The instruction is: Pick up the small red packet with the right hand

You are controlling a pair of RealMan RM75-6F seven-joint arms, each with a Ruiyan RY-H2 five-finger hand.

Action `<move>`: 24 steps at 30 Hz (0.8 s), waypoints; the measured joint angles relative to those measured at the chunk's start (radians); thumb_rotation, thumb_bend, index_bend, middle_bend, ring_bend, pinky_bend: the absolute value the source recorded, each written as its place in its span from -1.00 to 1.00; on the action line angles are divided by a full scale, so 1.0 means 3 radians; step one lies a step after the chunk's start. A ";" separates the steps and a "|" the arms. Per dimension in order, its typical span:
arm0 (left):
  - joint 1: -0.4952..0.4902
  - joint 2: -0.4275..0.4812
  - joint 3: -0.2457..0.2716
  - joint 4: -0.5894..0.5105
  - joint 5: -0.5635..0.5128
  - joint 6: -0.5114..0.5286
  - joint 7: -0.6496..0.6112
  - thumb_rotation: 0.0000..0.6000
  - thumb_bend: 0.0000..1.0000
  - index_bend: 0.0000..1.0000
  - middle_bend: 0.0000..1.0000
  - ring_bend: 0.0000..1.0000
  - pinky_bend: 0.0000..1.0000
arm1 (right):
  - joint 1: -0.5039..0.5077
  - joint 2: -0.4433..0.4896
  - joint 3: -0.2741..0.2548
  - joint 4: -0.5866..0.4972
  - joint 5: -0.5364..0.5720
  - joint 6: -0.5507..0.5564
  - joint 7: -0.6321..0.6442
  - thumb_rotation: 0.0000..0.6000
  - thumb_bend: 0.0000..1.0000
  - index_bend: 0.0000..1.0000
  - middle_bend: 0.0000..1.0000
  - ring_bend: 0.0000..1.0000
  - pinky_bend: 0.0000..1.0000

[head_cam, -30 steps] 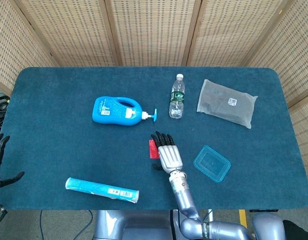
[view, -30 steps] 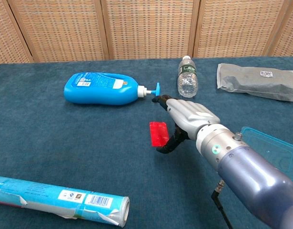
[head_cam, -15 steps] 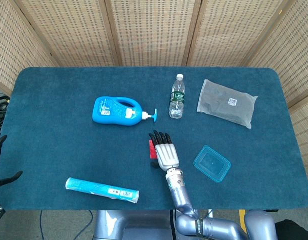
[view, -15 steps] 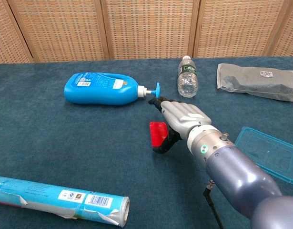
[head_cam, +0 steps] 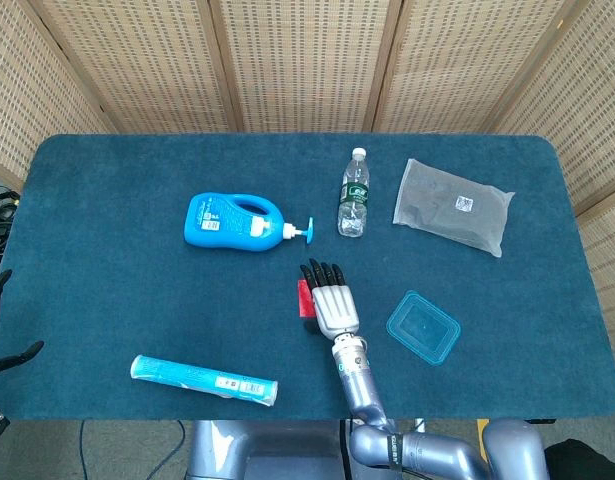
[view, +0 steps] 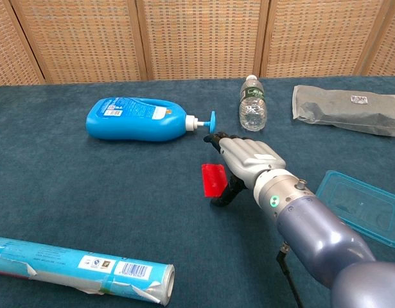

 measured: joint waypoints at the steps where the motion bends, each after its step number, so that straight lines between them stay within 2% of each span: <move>1: 0.0001 0.0000 -0.0003 0.0001 -0.0001 0.0004 -0.0001 1.00 -0.71 -1.00 -1.00 -1.00 -1.00 | 0.0001 -0.0002 -0.0001 0.0008 0.0003 -0.0002 -0.0001 1.00 -0.31 -1.00 -1.00 -1.00 -1.00; 16: -0.0004 0.0001 -0.0003 0.0005 -0.0006 -0.0007 -0.0018 1.00 -0.71 -1.00 -1.00 -1.00 -1.00 | 0.0108 -0.0034 0.0089 0.0338 -0.0073 -0.0003 0.0089 1.00 -0.25 -0.97 -1.00 -1.00 -1.00; 24: -0.0001 0.0003 0.0001 -0.0003 0.0003 0.0002 -0.0016 1.00 -0.71 -1.00 -1.00 -1.00 -1.00 | 0.0100 0.0004 0.0104 0.0303 -0.0227 0.0127 0.0247 1.00 -0.23 -0.64 -1.00 -1.00 -1.00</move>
